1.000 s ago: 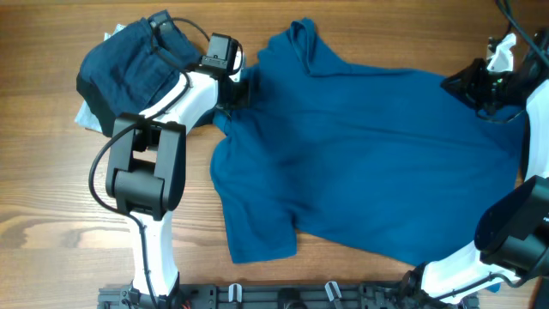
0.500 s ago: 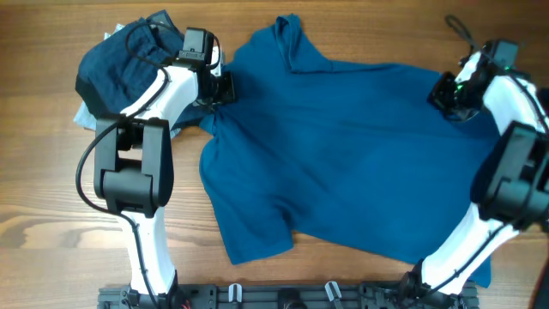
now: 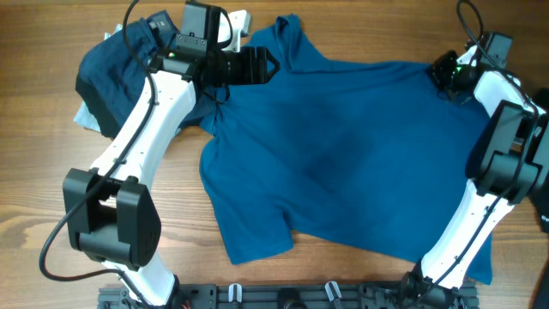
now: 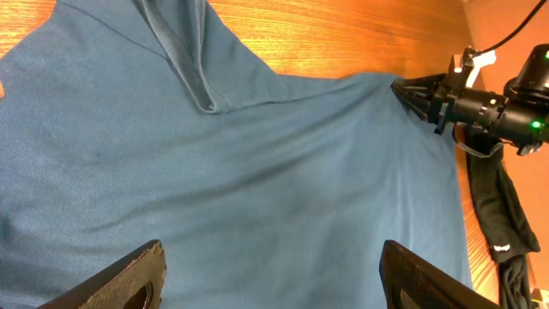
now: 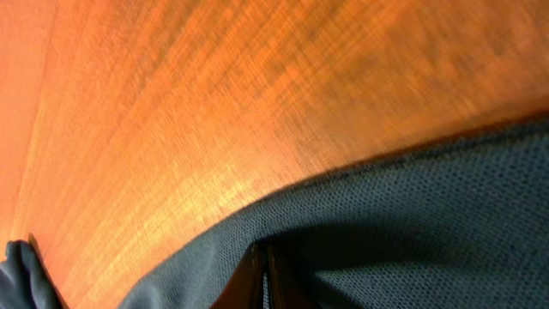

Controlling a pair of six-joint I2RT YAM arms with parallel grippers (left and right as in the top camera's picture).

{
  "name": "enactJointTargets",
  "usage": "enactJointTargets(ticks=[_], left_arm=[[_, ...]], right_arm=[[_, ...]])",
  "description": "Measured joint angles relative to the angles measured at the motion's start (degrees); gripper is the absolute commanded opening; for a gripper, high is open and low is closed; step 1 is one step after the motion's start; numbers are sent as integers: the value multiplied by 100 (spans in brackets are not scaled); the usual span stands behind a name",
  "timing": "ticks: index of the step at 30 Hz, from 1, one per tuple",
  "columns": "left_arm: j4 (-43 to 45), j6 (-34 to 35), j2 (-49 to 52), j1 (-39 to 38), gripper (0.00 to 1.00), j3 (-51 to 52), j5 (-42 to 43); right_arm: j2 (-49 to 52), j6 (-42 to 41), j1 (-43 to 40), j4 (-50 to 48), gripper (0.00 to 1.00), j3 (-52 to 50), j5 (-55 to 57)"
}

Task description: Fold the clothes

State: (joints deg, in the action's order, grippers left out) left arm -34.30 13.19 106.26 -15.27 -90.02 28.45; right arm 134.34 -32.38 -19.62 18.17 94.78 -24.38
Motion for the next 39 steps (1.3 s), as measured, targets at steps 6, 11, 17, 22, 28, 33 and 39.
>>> enactJointTargets(ticks=[6, 11, 17, 22, 28, 33, 39], left_arm=[[-24, 24, -4, -11, 81, 0, -33], [-203, -2, -168, -11, 82, 0, -356], [-1062, -109, -1027, -11, 80, 0, -905], [-2124, -136, -1875, -11, 77, 0, -1307], [-3829, 212, -2376, -11, 76, -13, -1825], [-3832, 796, -2367, -11, 79, 916, -2031], [-2865, 1681, -2321, 105, 69, 3191, -1624]], right_arm=[[173, 551, -85, 647, 14, 619, -413], [-925, 1150, -629, 1419, 31, 651, -949], [-3582, 1576, -1084, 3082, 86, 868, -872], [-4837, 1668, -1005, 4673, 100, 918, -693], [-5619, 1692, -1005, 6240, 100, 826, -179], [-6271, 1674, -1005, 6402, 100, -2, 168], [-6365, 1510, -1005, 5796, 100, -2282, 409]])
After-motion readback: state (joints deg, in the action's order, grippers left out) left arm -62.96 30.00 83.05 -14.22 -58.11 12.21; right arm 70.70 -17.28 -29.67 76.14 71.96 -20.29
